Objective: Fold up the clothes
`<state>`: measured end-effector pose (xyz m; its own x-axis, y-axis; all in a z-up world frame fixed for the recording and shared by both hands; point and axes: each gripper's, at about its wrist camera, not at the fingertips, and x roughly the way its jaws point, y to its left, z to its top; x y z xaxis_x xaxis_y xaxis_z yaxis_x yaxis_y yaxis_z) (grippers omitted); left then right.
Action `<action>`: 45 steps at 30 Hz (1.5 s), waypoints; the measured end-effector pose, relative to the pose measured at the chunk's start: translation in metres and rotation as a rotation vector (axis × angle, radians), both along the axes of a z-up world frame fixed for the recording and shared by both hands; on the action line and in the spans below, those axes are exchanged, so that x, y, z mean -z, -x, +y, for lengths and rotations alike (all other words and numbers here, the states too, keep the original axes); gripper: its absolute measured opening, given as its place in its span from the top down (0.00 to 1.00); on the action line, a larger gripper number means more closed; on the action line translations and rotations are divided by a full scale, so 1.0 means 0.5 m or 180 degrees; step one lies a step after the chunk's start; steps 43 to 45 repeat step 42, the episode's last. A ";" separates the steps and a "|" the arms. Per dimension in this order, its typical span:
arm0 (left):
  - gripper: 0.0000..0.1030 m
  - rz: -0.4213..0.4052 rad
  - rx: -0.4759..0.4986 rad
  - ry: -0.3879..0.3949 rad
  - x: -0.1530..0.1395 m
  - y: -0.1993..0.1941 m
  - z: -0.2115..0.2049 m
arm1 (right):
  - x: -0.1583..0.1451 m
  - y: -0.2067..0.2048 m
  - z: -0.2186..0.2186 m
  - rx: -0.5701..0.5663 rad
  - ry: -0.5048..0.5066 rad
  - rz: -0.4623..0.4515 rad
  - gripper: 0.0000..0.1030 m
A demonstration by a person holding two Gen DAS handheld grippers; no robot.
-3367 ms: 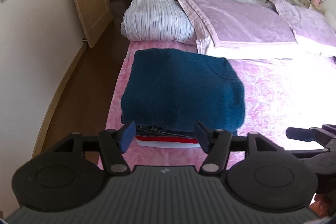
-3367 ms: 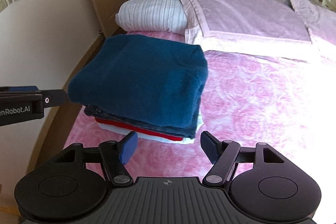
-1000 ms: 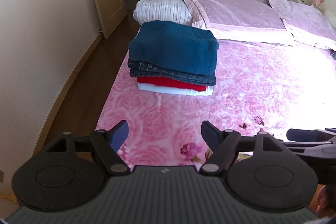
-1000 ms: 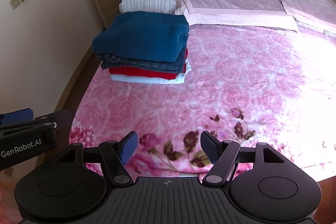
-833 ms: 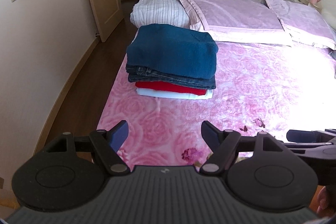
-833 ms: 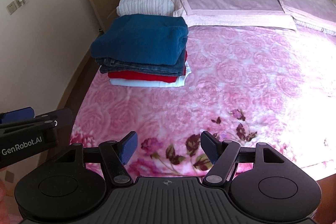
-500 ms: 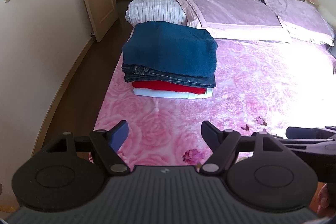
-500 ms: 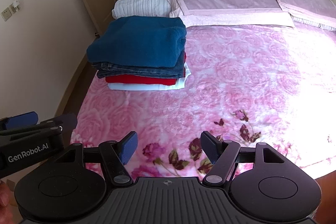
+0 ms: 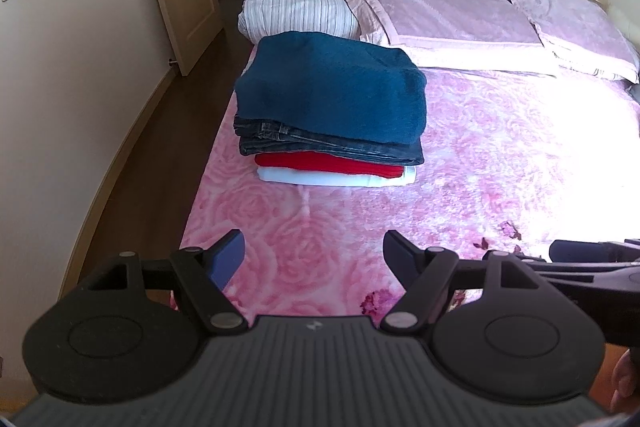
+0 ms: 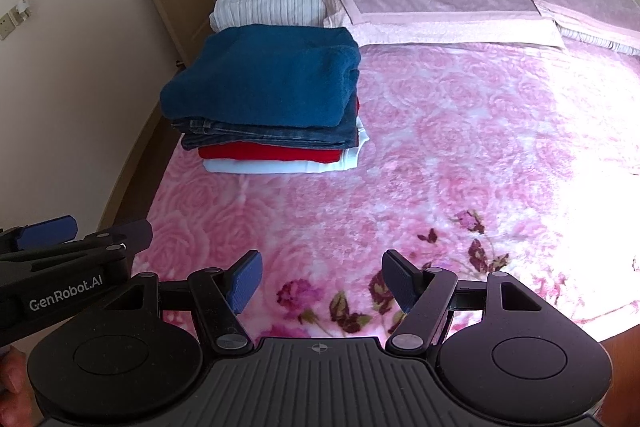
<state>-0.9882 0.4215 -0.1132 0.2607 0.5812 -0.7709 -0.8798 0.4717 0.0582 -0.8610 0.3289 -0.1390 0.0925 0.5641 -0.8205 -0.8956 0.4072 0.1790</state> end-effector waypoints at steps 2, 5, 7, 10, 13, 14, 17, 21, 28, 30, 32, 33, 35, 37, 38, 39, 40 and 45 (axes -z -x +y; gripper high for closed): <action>0.28 0.0007 0.0014 -0.0001 0.001 -0.001 0.009 | 0.002 0.000 0.008 0.0011 0.0005 0.0008 0.32; 0.28 0.0009 0.0042 -0.0010 0.002 -0.003 0.023 | 0.005 -0.001 0.023 0.0032 0.0018 0.0029 0.32; 0.28 0.0017 0.0055 -0.0014 0.004 -0.004 0.035 | 0.008 -0.001 0.035 0.0036 0.0026 0.0042 0.32; 0.28 0.0024 0.0060 -0.0011 0.009 -0.006 0.054 | 0.016 0.001 0.053 0.0025 0.0038 0.0054 0.32; 0.29 0.0036 0.0059 -0.0001 0.015 -0.009 0.073 | 0.023 0.003 0.071 0.0013 0.0048 0.0054 0.32; 0.29 0.0041 0.0062 0.0001 0.016 -0.010 0.078 | 0.026 0.002 0.076 0.0016 0.0055 0.0061 0.32; 0.28 0.0048 0.0081 0.0021 0.018 -0.015 0.092 | 0.032 -0.001 0.092 0.0035 0.0081 0.0084 0.33; 0.29 0.0057 0.0098 0.0052 0.021 -0.021 0.110 | 0.035 -0.008 0.108 0.0049 0.0124 0.0087 0.32; 0.28 0.0086 0.0113 0.0130 0.022 -0.028 0.137 | 0.036 -0.018 0.132 0.0086 0.0203 0.0115 0.32; 0.28 0.0092 0.0117 0.0156 0.020 -0.029 0.145 | 0.035 -0.018 0.139 0.0087 0.0225 0.0129 0.32; 0.28 0.0072 0.0117 0.0171 0.017 -0.027 0.153 | 0.031 -0.017 0.146 0.0080 0.0232 0.0132 0.32; 0.29 0.0070 0.0114 0.0174 0.015 -0.028 0.156 | 0.030 -0.016 0.151 0.0077 0.0235 0.0132 0.32; 0.28 0.0067 0.0114 0.0177 0.012 -0.027 0.164 | 0.027 -0.013 0.158 0.0074 0.0244 0.0135 0.32; 0.28 0.0076 0.0097 0.0173 0.012 -0.027 0.171 | 0.026 -0.011 0.164 0.0075 0.0260 0.0140 0.32; 0.28 0.0077 0.0094 0.0172 0.012 -0.028 0.175 | 0.025 -0.011 0.166 0.0080 0.0265 0.0143 0.32; 0.28 0.0077 0.0101 0.0178 0.012 -0.028 0.178 | 0.024 -0.011 0.168 0.0087 0.0269 0.0147 0.33; 0.28 0.0078 0.0109 0.0185 0.012 -0.028 0.181 | 0.023 -0.012 0.170 0.0096 0.0271 0.0150 0.32; 0.29 0.0083 0.0114 0.0201 0.013 -0.031 0.186 | 0.023 -0.013 0.173 0.0111 0.0275 0.0158 0.32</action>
